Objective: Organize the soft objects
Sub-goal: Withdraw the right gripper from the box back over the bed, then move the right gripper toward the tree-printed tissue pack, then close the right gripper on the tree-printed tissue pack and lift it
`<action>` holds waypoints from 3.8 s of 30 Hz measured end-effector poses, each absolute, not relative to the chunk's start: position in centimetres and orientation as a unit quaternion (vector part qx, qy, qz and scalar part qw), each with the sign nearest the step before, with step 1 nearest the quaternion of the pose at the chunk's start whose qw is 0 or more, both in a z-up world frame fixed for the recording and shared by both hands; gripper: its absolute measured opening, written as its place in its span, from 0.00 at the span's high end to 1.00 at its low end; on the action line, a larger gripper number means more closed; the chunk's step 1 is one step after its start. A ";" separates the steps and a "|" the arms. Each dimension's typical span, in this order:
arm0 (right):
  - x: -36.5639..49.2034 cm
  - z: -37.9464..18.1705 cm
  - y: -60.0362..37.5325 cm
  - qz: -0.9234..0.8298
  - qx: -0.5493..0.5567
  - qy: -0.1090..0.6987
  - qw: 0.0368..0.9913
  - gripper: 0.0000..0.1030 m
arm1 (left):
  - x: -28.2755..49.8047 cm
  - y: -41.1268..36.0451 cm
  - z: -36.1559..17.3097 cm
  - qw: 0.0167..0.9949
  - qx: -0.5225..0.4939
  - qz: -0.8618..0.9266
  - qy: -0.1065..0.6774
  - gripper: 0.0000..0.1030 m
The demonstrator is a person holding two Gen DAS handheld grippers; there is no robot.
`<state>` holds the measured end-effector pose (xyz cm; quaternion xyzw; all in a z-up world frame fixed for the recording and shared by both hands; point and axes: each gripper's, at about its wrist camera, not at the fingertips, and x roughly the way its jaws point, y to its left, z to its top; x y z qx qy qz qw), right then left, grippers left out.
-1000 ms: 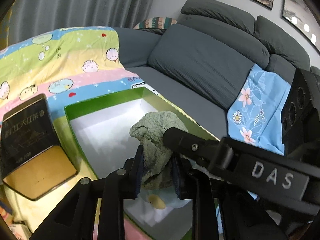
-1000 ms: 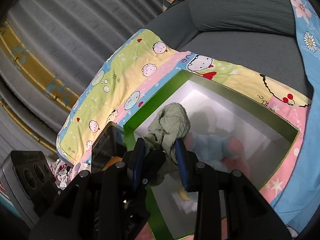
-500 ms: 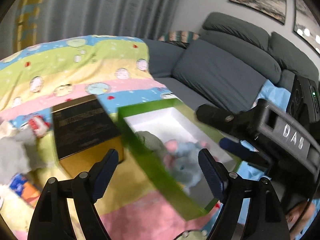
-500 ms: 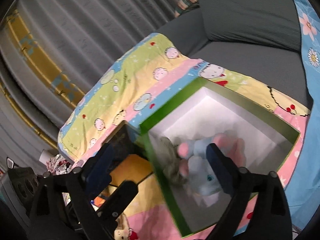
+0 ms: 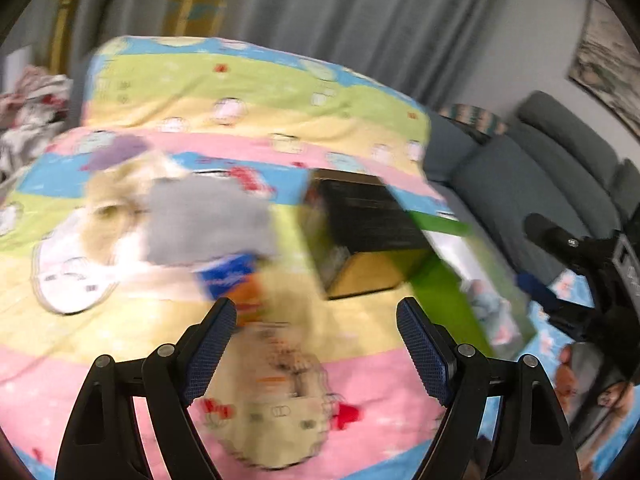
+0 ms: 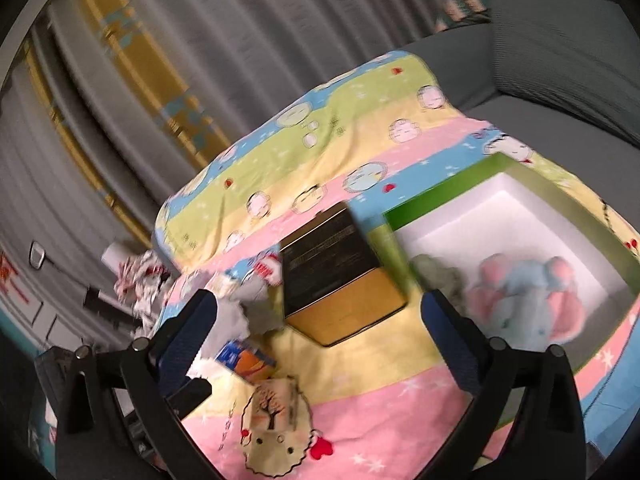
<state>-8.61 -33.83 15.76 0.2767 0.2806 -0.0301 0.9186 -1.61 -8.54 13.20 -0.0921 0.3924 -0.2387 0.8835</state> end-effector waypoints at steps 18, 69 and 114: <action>-2.7 12.3 -23.4 0.004 0.162 0.364 0.917 0.01 | -0.7 -0.8 8.8 0.905 -0.050 -0.133 0.402 0.20; -0.9 8.8 -22.5 -0.046 0.143 0.436 0.887 0.05 | -1.2 -2.8 5.6 0.864 -0.082 -0.116 0.483 0.20; 1.8 2.6 -22.0 0.083 0.220 0.554 0.799 0.26 | -0.7 -6.6 2.9 0.816 -0.108 -0.239 0.514 0.42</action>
